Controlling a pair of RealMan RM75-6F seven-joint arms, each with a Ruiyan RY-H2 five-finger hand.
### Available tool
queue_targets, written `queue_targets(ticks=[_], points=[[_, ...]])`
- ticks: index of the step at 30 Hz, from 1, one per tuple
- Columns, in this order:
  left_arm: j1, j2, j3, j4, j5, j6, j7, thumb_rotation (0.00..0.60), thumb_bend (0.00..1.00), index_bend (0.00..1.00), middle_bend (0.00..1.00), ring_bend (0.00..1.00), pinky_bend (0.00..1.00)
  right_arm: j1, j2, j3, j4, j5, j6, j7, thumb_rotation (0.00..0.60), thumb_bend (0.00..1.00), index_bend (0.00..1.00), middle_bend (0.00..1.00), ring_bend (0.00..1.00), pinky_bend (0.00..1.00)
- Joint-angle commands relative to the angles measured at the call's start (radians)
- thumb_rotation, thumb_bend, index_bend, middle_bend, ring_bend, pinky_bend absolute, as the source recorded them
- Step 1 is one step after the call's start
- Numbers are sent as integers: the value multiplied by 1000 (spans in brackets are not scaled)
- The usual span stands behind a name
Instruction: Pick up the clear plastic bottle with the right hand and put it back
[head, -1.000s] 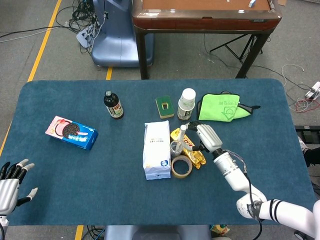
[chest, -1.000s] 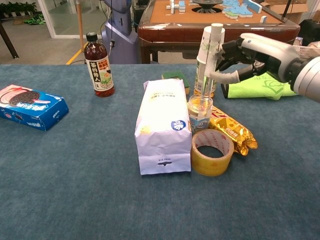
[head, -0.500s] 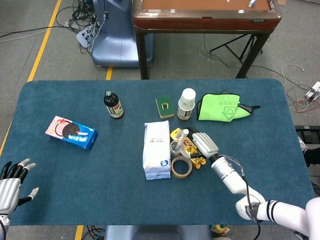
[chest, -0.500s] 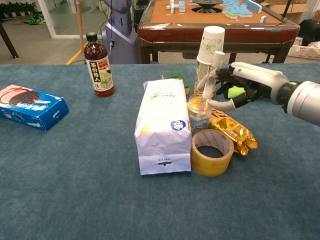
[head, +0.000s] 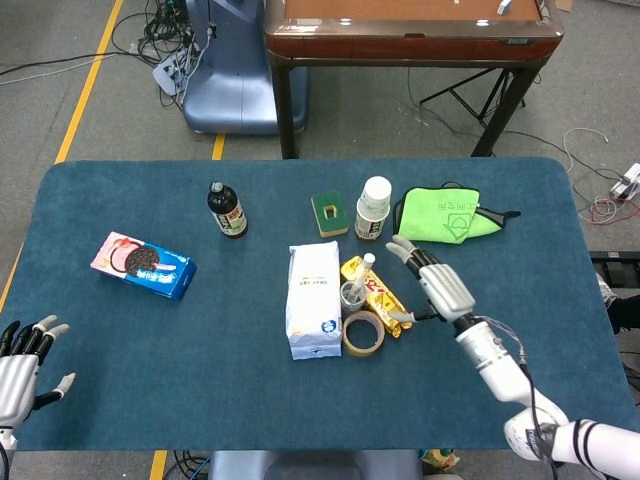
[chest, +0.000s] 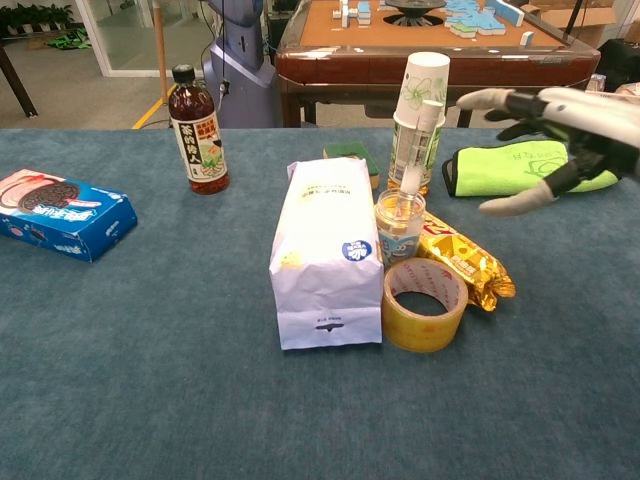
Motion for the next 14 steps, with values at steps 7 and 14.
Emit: queue_targets(ticks=[7, 14], points=[[-19, -8, -7, -24, 17, -6, 34, 600, 267, 208, 116, 108, 4, -223, 215, -76, -198, 41, 235, -236, 600, 246, 0, 73, 0, 91], [-30, -15, -12, -55, 27, -2, 76, 600, 267, 208, 115, 108, 4, -341, 310, -109, -266, 44, 340, -233, 600, 246, 0, 95, 0, 91]])
